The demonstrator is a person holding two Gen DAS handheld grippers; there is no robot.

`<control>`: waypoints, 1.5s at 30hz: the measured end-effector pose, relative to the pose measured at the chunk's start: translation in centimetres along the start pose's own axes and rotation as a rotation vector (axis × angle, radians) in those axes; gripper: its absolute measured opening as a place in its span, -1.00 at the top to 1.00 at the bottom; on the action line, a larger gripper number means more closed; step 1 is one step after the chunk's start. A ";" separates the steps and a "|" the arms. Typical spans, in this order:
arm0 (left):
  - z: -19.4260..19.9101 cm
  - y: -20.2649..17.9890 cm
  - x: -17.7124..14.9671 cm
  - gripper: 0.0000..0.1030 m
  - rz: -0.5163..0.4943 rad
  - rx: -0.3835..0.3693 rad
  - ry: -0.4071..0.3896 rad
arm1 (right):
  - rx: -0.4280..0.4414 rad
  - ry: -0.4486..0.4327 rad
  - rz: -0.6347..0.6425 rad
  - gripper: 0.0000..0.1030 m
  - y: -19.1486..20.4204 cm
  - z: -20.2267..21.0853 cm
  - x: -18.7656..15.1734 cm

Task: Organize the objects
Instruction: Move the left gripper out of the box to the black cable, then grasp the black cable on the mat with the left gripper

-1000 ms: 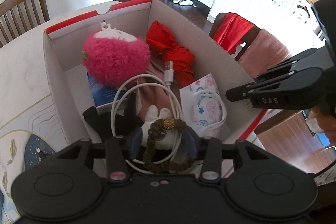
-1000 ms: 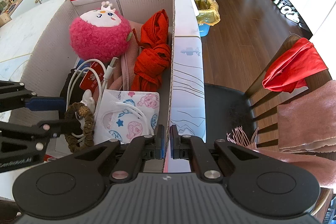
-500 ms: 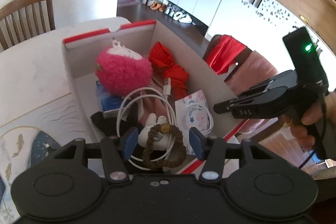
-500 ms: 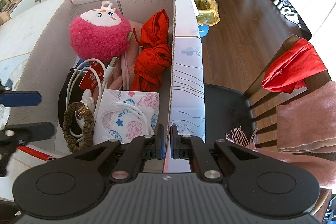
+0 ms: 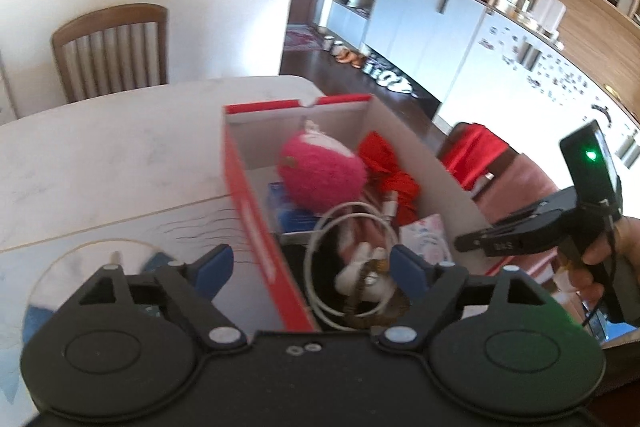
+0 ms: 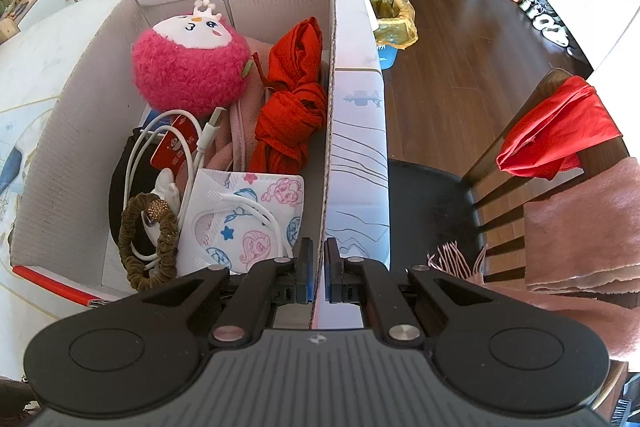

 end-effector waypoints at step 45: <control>-10.8 9.4 -5.0 -0.31 0.183 0.309 0.094 | -0.005 0.010 0.001 0.90 -0.1 -0.1 -0.1</control>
Point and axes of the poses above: each gripper's, at about its wrist camera, not at the fingertips, and z roughly against the way its jaws point, y to its left, x to its top, the point moved 4 cm from there along -z, roughly the way its jaws point, and after that the axes turned 9 degrees about z, right-handed, at the moved point
